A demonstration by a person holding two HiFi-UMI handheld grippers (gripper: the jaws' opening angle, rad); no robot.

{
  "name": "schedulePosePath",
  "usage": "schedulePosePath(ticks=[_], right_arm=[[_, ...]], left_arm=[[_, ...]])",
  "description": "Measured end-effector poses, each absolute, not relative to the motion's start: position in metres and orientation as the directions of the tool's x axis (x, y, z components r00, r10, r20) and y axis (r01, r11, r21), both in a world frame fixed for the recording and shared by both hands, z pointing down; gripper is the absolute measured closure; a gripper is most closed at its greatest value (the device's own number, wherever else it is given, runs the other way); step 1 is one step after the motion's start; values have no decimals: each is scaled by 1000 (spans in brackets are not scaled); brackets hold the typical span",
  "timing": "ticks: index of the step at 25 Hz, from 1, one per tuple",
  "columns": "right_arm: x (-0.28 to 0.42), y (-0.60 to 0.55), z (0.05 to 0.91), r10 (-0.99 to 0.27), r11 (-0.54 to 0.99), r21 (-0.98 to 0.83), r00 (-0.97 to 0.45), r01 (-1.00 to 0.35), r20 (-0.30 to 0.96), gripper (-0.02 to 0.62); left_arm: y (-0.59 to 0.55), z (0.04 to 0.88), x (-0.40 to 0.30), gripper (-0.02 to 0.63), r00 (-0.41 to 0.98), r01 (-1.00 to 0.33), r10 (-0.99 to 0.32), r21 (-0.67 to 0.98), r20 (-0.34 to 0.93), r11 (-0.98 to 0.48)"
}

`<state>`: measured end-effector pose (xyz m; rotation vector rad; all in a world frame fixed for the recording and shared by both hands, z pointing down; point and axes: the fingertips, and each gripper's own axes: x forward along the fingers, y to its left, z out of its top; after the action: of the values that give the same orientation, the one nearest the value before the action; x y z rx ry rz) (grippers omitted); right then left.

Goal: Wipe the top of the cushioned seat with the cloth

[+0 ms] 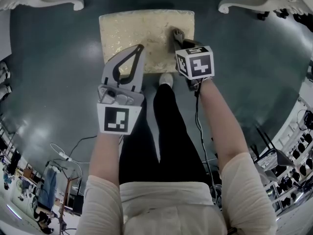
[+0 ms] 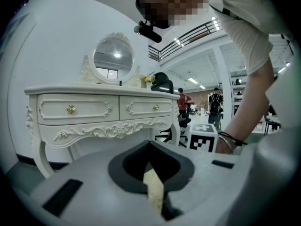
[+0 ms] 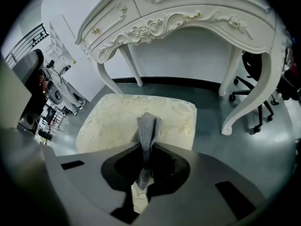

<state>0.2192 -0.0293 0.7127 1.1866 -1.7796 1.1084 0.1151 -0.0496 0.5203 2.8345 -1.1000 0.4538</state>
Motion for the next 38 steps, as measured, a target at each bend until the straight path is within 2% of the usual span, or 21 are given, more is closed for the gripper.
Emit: schedulePosePath(ticks=[10, 18, 28, 34, 38], right_arm=[[279, -13, 715, -302, 202, -184, -240, -962, 923, 565], [284, -3, 697, -302, 202, -109, -168, -973, 938, 565], [172, 8, 671, -329, 288, -119, -215, -950, 919, 565], [73, 25, 672, -276, 319, -280, -372, -905, 886, 565], [19, 25, 682, -258, 352, -312, -411, -883, 874, 565]], left_arm=[[-36, 517, 151, 604, 689, -684, -665, -43, 289, -728], [-28, 507, 133, 604, 670, -707, -682, -26, 295, -707], [-13, 487, 62, 604, 676, -703, -685, -39, 273, -710], [-4, 492, 4, 604, 666, -706, -686, -48, 293, -706], [-6, 499, -32, 604, 658, -711, -691, -55, 300, -701]])
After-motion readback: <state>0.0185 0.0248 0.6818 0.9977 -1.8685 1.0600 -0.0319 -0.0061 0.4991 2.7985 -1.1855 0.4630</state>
